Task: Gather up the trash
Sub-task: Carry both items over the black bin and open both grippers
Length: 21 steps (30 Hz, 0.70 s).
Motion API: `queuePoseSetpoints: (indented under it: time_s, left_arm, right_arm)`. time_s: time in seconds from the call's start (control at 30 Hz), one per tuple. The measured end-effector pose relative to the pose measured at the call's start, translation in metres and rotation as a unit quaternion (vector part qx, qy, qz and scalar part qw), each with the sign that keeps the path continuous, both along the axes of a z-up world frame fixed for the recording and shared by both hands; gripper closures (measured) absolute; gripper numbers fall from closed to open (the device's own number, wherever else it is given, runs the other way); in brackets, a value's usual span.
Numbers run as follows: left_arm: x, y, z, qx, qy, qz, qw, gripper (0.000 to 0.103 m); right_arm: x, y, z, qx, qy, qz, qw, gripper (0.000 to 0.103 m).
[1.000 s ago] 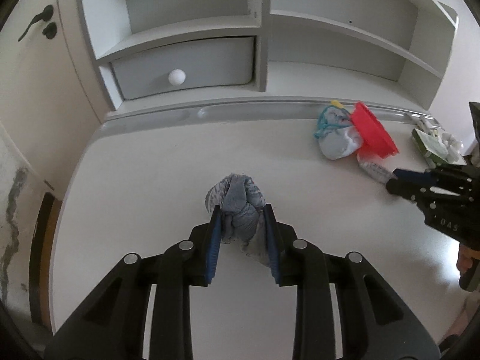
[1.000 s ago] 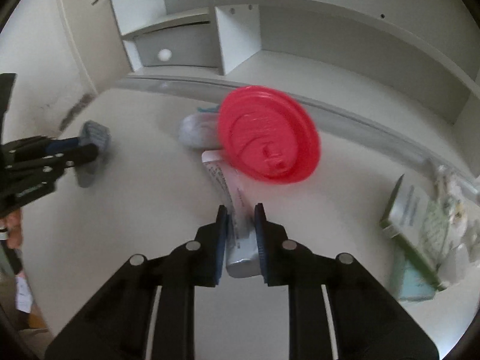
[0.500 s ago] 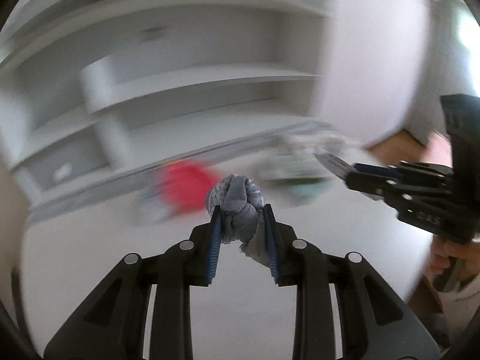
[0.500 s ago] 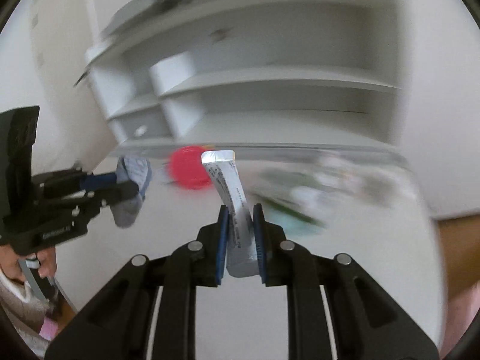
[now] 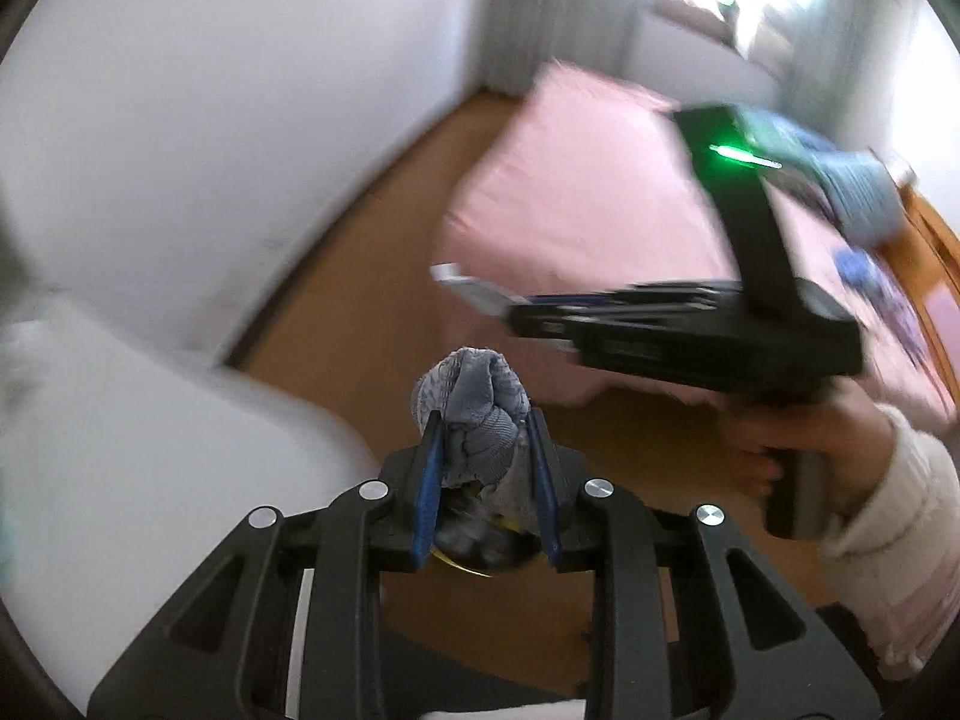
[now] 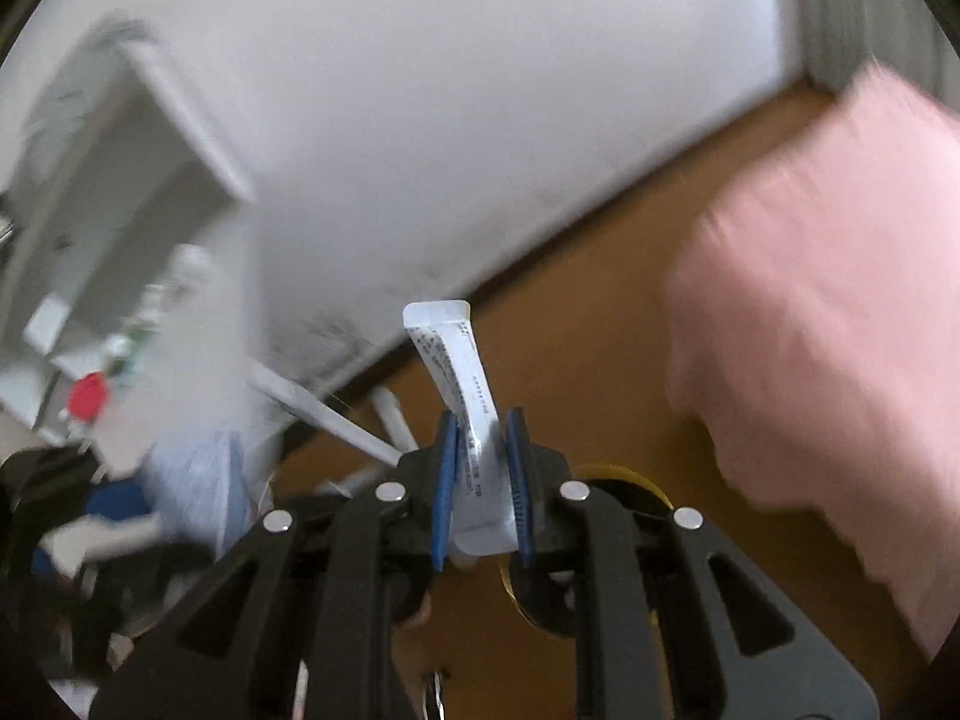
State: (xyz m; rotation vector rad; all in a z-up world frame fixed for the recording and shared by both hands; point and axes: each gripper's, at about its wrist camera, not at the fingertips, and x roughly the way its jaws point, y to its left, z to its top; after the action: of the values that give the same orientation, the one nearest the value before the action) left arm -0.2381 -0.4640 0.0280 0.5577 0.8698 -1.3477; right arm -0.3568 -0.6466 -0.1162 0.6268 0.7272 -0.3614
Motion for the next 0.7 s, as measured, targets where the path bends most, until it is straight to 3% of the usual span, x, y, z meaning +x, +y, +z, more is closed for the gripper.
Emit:
queuePoseSetpoints:
  time_s: [0.1, 0.2, 0.23, 0.3, 0.43, 0.7]
  left_arm:
    - [-0.015, -0.042, -0.067, 0.06, 0.034, -0.026, 0.9973, 0.077]
    - [-0.004, -0.072, -0.155, 0.138, 0.082, -0.007, 0.987, 0.077]
    - [0.003, -0.078, -0.182, 0.158, 0.096, 0.011, 0.9827, 0.077]
    - [0.014, -0.082, -0.208, 0.177, 0.12, 0.032, 0.9764, 0.077]
    - [0.021, -0.086, -0.23, 0.2, 0.117, 0.041, 0.9718, 0.077]
    - [0.016, -0.095, -0.242, 0.217, 0.127, 0.041, 0.967, 0.077]
  right_arm:
    - [-0.011, -0.036, -0.075, 0.071, 0.046, -0.033, 0.996, 0.086]
    - [-0.015, -0.048, -0.146, 0.14, 0.098, -0.042, 0.984, 0.086]
    - [-0.016, -0.048, -0.157, 0.148, 0.108, -0.038, 0.982, 0.086]
    - [-0.017, -0.051, -0.174, 0.166, 0.118, -0.034, 0.978, 0.086]
    - [-0.012, -0.047, -0.191, 0.183, 0.126, -0.02, 0.975, 0.086]
    - [-0.019, -0.045, -0.203, 0.199, 0.133, -0.025, 0.971, 0.086]
